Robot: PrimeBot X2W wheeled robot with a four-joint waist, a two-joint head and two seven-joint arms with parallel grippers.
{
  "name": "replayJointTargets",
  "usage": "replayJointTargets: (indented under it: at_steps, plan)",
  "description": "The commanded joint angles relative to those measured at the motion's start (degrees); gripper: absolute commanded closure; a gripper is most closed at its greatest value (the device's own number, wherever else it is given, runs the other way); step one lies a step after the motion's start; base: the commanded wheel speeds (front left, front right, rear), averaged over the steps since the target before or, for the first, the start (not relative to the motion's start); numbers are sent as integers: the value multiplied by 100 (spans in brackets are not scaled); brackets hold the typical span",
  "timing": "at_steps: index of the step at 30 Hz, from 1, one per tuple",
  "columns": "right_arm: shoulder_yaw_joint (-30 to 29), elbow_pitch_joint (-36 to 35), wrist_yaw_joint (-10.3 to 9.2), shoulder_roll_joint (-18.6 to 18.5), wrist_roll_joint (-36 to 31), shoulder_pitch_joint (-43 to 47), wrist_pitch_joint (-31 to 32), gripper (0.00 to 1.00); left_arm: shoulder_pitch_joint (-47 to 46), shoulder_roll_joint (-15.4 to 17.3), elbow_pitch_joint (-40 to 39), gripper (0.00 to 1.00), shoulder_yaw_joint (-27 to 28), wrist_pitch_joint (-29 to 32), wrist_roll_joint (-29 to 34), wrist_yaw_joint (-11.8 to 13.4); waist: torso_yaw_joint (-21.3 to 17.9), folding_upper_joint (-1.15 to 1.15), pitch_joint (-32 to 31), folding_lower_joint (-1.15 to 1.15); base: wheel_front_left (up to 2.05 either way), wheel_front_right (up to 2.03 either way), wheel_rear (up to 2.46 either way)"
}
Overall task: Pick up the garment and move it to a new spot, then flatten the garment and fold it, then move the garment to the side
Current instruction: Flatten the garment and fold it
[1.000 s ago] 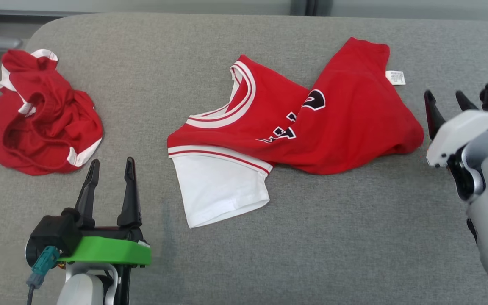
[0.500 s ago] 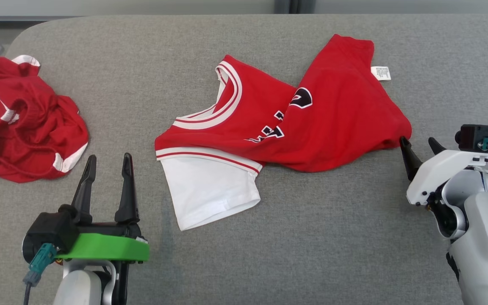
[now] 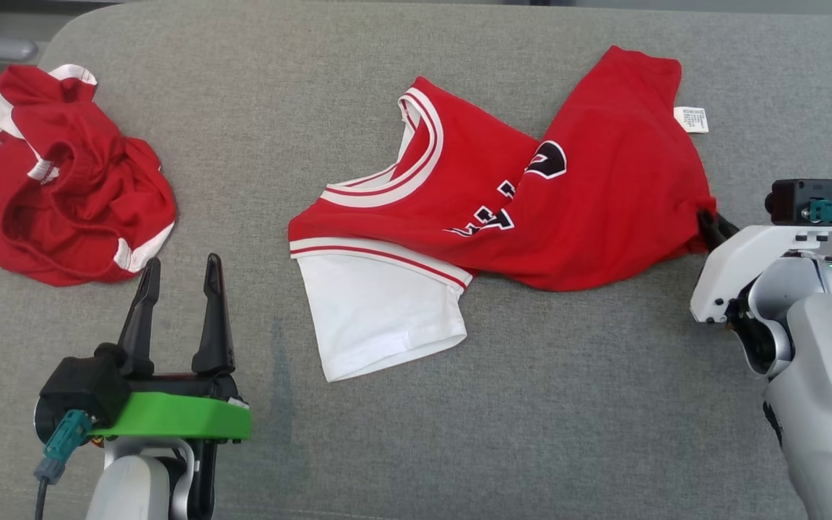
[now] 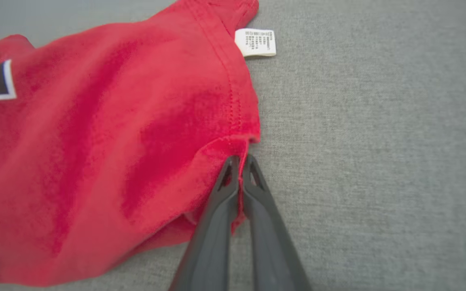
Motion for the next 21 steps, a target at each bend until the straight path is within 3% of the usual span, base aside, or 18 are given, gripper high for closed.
replayJointTargets:
  at_steps: [1, 6, 12, 13, 14, 21]
  plan:
    - [-111, -101, -4, -39, -109, 80, -112, 100, 17, 11, 21, 0, 34, -1, 26, -11, -45, 0, -97, 0, 0, 0, 0]
    - [-739, -805, -4, 177, -594, 517, -135, 100, 149, 9, 15, 0, 136, -1, 57, -11, -222, 0, -308, 0, 0, 0, 0]
    - [-1526, -2141, -5, 651, -1224, 1249, 199, 99, 232, 11, -4, 0, 209, -1, 62, -11, -502, 0, -423, 0, 0, 0, 0]
    - [-1625, -2304, -5, 709, -1351, 1373, 212, 64, 233, 9, -4, 0, 202, 0, 65, -11, -537, 0, -438, 0, 0, 0, 0]
    - [-1713, -2413, -5, 753, -1446, 1457, 200, 0, 237, 9, 2, 0, 194, 0, 68, -11, -562, 0, -454, 0, 0, 0, 0]
    - [-1948, -2804, -4, 953, -1658, 1881, -109, 0, 292, 7, 86, 0, 186, 0, 90, -11, -678, 0, -643, 0, 0, 0, 0]
